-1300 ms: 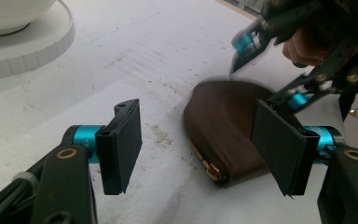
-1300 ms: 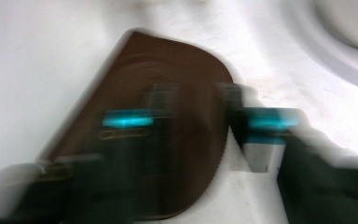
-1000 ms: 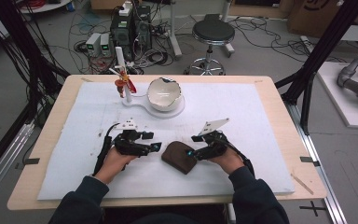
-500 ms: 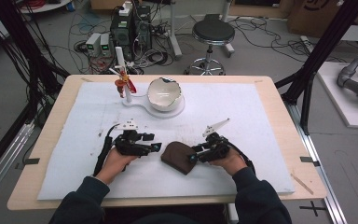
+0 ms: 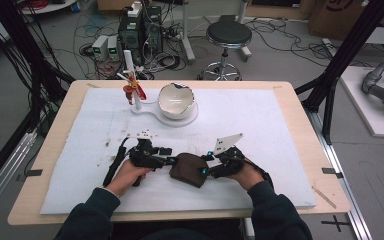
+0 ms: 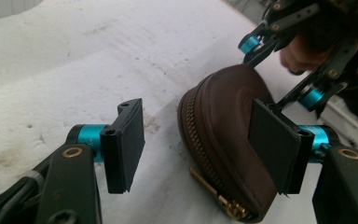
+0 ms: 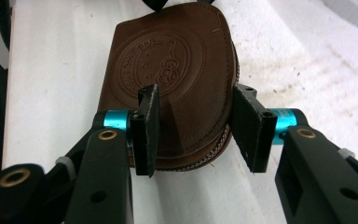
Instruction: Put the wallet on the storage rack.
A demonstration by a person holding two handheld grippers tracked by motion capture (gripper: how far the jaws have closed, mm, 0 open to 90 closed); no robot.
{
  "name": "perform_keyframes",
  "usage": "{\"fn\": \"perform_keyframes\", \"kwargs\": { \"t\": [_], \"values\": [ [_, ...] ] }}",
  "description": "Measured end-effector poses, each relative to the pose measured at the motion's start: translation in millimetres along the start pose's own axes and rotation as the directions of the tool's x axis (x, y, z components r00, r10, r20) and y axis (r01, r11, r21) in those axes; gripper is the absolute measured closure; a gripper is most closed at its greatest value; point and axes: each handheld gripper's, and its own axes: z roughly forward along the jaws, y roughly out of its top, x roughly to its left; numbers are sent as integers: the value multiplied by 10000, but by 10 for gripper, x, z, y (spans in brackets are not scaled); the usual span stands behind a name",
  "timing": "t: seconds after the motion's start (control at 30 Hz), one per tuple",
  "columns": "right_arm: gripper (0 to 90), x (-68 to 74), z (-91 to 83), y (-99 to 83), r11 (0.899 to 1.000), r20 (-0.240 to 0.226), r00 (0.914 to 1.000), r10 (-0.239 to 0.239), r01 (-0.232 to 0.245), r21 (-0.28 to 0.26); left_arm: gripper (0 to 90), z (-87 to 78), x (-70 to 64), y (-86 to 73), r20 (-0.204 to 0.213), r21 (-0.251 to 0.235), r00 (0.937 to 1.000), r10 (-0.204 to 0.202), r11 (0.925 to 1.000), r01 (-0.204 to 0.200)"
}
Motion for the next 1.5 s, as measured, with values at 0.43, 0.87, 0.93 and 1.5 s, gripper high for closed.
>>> {"fn": "perform_keyframes", "kwargs": {
  "t": [0.43, 0.87, 0.93, 1.5],
  "values": [
    [546, 55, 10, 43, 9952, 216, 9952, -956, 960, -202, 596, 10, -109, 16, 122, 239, 9924, 1222, 9922, -1225],
    [279, -122, 52, -52, 9790, -702, 9766, 2031, -2039, -43, 822, -26, -159, 35, -16, -21, 9877, 1563, 9877, -1563],
    [250, -138, 78, -75, 9686, -1161, 9617, 2483, -2476, 210, 824, -27, -162, 34, 29, -62, 9879, 1549, 9879, -1549],
    [674, -65, -87, 7, 9886, -1200, 9872, 1047, -1164, -952, 390, -101, -126, 69, -212, -466, 9953, 944, 9944, -953]
  ]
}}
